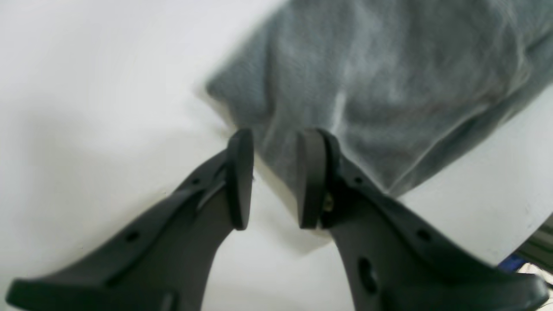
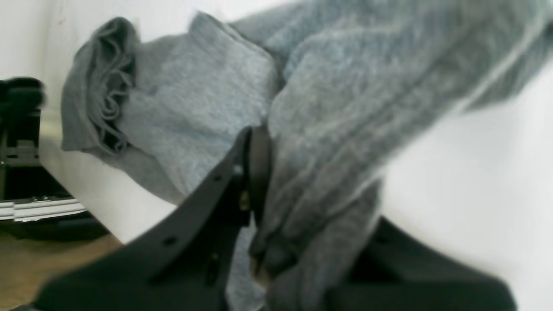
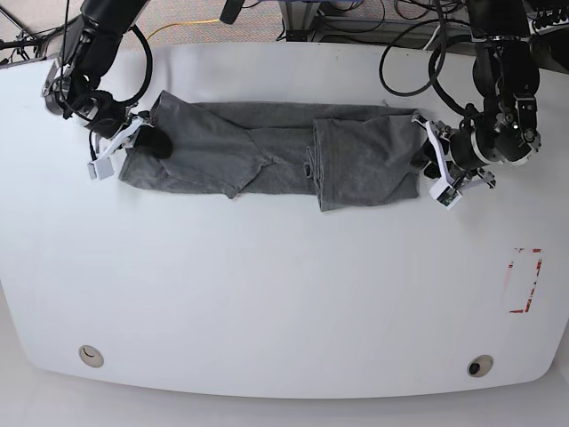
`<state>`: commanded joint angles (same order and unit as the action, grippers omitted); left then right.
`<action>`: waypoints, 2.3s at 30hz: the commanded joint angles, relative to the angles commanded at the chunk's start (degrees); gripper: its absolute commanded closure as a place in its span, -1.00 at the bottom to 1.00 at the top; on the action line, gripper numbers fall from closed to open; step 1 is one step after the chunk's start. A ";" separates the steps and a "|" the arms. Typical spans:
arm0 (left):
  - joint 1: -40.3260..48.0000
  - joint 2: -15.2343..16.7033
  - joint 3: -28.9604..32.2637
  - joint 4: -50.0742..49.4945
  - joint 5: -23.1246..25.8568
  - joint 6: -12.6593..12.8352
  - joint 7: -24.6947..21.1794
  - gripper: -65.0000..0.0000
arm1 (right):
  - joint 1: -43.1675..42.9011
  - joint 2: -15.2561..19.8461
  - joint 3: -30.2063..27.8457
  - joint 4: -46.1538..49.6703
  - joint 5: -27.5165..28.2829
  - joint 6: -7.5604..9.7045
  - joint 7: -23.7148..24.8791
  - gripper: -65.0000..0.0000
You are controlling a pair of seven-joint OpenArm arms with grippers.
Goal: Fold the T-shirt properly
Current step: 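Grasp both ends of the folded shirt with both grippers, then fold the shirt ends together toward the middle with both grippers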
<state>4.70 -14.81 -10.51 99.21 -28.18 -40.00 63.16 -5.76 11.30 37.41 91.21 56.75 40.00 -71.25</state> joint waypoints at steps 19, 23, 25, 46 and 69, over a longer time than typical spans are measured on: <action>-2.37 2.20 7.65 -9.85 7.38 0.00 -7.12 0.51 | -0.62 -0.79 -13.36 22.07 0.35 0.00 -0.09 1.00; -2.64 2.46 7.56 -11.78 9.49 0.00 -7.38 0.51 | 1.49 -3.25 -17.58 22.24 0.44 0.00 -0.09 1.00; -2.64 2.55 7.56 -12.22 9.58 0.00 -7.38 0.51 | 1.93 -4.66 -19.60 22.24 0.44 0.00 -0.09 1.00; -2.37 4.48 7.30 -12.31 9.58 0.00 -7.38 0.51 | 5.54 -16.79 -35.16 21.80 -11.69 0.00 2.55 1.00; -2.64 4.57 7.21 -11.87 9.32 0.00 -7.38 0.50 | 7.30 -17.49 -42.37 9.58 -16.62 0.00 11.08 -1.00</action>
<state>2.07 -10.24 -3.30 87.34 -18.86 -40.00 55.78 1.54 -6.20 -4.97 100.79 40.13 40.00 -60.18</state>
